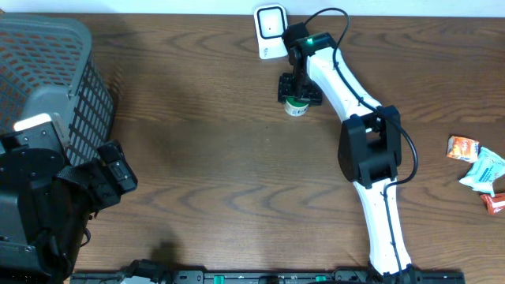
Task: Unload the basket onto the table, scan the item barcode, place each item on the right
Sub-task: 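Hold the jar in front of the scanner, turning it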
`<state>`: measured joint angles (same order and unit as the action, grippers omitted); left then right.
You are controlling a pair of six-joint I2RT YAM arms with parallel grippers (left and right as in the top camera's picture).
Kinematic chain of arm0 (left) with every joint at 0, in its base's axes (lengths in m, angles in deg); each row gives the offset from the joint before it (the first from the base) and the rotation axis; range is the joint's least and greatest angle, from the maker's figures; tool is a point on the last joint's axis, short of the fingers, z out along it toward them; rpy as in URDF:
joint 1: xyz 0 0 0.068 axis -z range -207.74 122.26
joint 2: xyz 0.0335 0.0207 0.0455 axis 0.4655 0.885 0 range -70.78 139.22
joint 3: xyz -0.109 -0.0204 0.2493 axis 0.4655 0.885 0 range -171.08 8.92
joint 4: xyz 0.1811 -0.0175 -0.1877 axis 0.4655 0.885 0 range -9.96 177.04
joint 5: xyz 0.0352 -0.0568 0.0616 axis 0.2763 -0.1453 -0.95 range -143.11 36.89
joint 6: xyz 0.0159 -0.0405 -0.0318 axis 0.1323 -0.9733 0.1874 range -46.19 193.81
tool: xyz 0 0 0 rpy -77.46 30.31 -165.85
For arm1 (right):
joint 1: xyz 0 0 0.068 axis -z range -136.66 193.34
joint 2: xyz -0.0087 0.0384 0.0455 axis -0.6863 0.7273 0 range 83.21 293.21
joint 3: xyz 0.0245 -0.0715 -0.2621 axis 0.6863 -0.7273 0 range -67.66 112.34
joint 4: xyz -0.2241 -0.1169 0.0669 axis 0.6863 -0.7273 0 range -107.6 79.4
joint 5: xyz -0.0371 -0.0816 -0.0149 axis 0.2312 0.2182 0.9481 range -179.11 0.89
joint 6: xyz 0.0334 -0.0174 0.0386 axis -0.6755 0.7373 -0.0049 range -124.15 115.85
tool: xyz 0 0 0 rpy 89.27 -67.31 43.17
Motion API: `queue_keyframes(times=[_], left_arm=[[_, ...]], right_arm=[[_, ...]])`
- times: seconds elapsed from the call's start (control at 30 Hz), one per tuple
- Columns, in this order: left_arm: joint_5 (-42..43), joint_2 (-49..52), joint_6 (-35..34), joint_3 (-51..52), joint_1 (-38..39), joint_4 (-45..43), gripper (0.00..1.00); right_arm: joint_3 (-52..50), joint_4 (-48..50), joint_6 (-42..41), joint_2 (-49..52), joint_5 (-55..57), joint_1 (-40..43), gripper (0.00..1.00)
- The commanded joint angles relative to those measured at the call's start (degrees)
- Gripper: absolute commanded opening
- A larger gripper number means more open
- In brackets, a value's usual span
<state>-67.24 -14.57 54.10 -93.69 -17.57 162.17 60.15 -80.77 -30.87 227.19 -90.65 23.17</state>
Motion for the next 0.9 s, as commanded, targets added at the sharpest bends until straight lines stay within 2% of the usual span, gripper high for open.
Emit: queue_keyframes(times=[0.0,0.23,0.37,0.6,0.73,0.87], left_arm=[[-0.94,0.28,-0.57,0.5,-0.24,0.13,0.98],[-0.92,0.28,-0.59,0.5,-0.24,0.13,0.98],[-0.92,0.28,-0.59,0.5,-0.24,0.13,0.98],[-0.94,0.28,-0.57,0.5,-0.24,0.13,0.98],[-0.94,0.28,-0.57,0.5,-0.24,0.15,0.98],[-0.94,0.28,-0.57,0.5,-0.24,0.13,0.98]], right_arm=[[-0.66,-0.13,-0.15,0.44,-0.57,-0.07,0.56],[0.48,-3.41,1.07,0.22,-4.07,0.09,0.46],[1.38,-5.9,1.07,0.22,-5.73,0.11,0.46],[5.33,-16.41,2.78,0.22,-8.55,0.37,0.48],[5.64,-22.6,3.04,0.22,-12.79,0.83,0.48],[5.62,-26.82,6.69,0.22,-18.91,1.03,0.46]])
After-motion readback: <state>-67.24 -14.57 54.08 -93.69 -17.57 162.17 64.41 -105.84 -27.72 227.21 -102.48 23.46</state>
